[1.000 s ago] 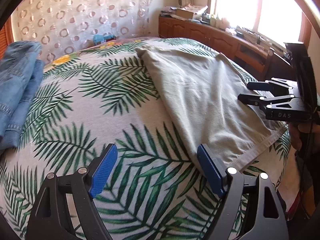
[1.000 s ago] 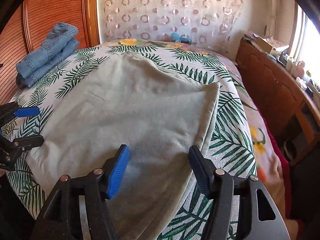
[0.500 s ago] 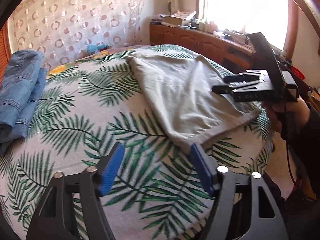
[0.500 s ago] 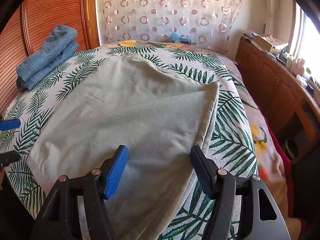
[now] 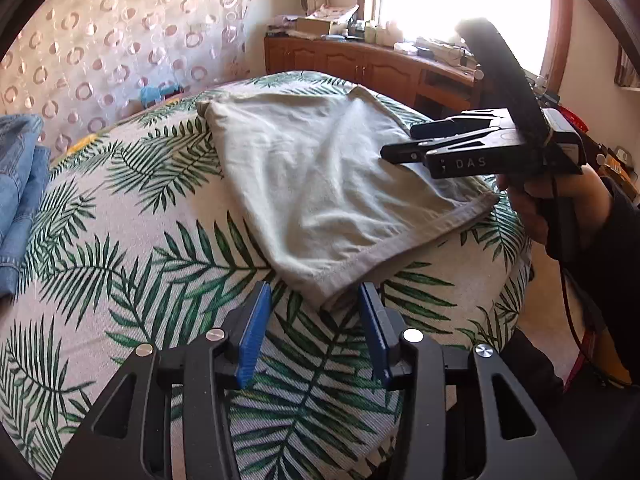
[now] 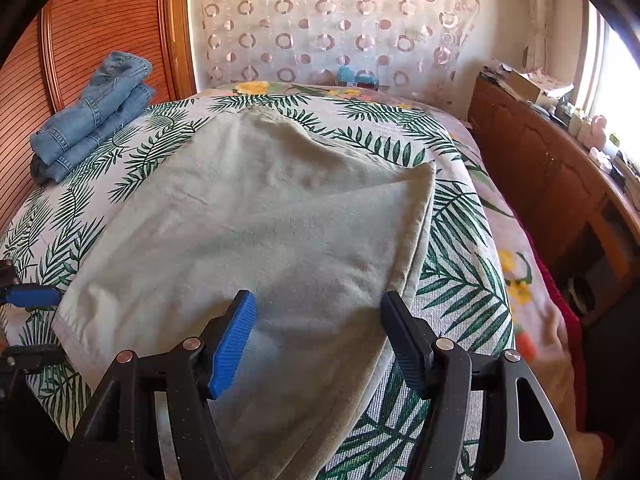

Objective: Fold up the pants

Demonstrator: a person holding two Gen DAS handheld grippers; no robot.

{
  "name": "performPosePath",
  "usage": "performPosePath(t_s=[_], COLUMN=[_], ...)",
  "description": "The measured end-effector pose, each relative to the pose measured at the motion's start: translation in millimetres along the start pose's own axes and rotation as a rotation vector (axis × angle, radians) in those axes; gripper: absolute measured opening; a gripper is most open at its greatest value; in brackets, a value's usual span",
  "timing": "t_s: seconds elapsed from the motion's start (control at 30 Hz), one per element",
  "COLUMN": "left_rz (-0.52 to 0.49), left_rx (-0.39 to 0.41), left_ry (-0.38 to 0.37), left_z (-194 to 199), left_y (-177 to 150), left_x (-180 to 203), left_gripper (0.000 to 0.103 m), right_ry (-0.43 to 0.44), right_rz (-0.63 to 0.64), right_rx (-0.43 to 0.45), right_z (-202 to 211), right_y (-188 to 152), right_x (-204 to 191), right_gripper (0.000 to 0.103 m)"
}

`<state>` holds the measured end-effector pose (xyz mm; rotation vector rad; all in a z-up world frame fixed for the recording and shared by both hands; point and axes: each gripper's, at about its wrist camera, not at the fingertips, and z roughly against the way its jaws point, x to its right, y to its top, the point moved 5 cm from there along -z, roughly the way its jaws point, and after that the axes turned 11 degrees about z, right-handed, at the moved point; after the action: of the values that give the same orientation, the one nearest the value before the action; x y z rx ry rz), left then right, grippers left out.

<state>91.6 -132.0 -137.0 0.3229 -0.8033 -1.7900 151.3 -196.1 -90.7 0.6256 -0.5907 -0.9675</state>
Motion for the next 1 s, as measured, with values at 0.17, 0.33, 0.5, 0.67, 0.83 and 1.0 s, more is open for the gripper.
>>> performPosePath(t_s=[0.17,0.33,0.5,0.67,0.83,1.0], left_rz=[-0.004,-0.003,0.0,0.0,0.001,-0.003], left_rx=[0.014,0.023,0.026,0.027,0.028,0.029], left_ry=[-0.004,-0.002,0.0,0.002,0.004,0.011], left_z=[0.5,1.4,2.0,2.7,2.7,2.4], left_y=[-0.6,-1.8,-2.1,-2.9,-3.1,-2.7], left_x=[-0.7,-1.2,-0.4,0.2,0.0,0.8], left_gripper=[0.046,0.046,0.046,0.046,0.046,0.046], right_ry=[-0.015,-0.034,-0.004,0.013,0.009,0.025], right_rz=[-0.008,-0.06,-0.083,-0.091,-0.125,-0.14], right_rx=[0.002,0.069,0.109,0.078,0.051,0.036], right_z=[2.7,36.7,70.0,73.1,69.9,69.6], right_y=[-0.4,-7.8,-24.3,-45.6,-56.2,-56.3], right_x=[2.0,0.0,-12.4,-22.0,-19.0,-19.4], right_gripper=[0.067,0.067,0.067,0.058,0.051,0.05])
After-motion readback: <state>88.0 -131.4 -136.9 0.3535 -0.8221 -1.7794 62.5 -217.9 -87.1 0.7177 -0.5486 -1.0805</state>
